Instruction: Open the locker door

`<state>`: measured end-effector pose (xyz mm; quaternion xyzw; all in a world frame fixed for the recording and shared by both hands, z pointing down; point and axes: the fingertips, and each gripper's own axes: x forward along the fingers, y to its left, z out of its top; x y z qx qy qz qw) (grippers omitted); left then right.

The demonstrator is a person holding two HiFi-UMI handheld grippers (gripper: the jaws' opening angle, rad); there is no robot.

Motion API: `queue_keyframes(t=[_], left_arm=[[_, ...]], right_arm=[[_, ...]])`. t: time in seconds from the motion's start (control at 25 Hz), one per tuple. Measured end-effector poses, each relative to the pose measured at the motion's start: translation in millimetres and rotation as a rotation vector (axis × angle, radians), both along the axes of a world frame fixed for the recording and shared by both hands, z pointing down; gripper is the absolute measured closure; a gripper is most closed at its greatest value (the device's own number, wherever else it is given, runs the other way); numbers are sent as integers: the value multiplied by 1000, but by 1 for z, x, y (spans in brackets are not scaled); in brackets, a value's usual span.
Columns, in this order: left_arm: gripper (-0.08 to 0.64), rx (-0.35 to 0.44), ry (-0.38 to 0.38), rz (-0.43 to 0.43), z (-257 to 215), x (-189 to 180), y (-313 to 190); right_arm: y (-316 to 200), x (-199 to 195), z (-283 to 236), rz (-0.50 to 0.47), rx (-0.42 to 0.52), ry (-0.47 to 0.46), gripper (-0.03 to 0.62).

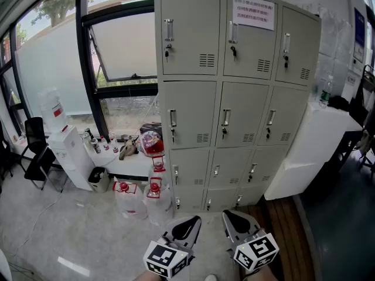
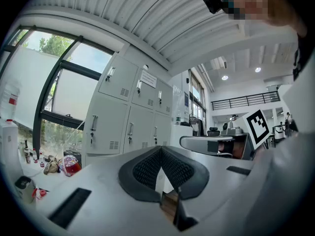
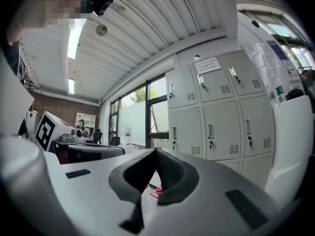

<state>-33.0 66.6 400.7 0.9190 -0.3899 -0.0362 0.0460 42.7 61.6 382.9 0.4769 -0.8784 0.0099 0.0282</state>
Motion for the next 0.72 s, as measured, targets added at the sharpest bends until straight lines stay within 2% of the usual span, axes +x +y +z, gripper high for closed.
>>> queue_keyframes(t=[0.72], left_arm=[[543, -11, 16, 33, 6, -23, 12]], right_arm=[[14, -27, 0, 17, 7, 0, 538]])
